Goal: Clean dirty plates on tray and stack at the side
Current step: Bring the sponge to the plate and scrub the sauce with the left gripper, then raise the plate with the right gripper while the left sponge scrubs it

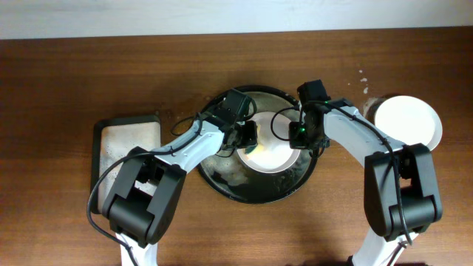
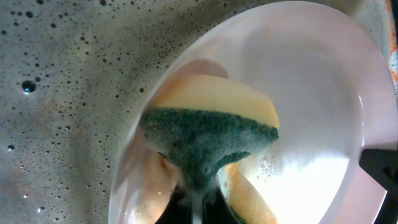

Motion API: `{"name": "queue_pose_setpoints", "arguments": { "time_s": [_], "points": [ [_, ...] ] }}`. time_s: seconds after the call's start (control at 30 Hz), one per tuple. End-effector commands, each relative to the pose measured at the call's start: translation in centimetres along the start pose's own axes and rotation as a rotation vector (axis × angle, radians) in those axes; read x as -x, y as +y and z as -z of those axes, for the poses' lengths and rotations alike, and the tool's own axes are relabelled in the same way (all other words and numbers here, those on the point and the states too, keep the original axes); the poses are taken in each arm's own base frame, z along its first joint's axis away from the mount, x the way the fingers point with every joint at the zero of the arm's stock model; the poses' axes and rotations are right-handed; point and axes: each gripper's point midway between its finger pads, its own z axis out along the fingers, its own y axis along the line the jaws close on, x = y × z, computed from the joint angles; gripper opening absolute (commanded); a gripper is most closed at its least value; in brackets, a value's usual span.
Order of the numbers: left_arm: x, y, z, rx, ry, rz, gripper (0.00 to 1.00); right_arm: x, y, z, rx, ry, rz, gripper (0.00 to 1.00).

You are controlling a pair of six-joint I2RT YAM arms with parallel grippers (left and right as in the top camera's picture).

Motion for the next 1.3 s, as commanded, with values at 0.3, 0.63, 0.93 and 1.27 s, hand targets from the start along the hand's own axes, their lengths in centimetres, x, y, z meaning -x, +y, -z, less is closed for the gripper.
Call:
{"name": "queue_pose_setpoints", "arguments": {
  "time_s": [0.3,0.63,0.93,1.27],
  "points": [
    [1.3,4.7,1.3,0.302,-0.008,-0.037,0.01,-1.0,-1.6,-0.1,-0.083,0.038,0.004,0.04],
    [3.9,4.9,5.1,0.41,-0.028,-0.079,0.0,-1.0,-1.9,0.0,-0.102,0.038,0.004,0.04],
    [5.4,4.2,10.4,0.428,-0.045,-0.154,0.0,0.6,-2.0,3.9,-0.14,-0.033,0.041,0.04],
    [6.2,4.1,12.7,0.358,-0.063,-0.159,0.0,1.8,-1.6,14.3,-0.646,-0.213,0.258,0.04]
  ]
}}
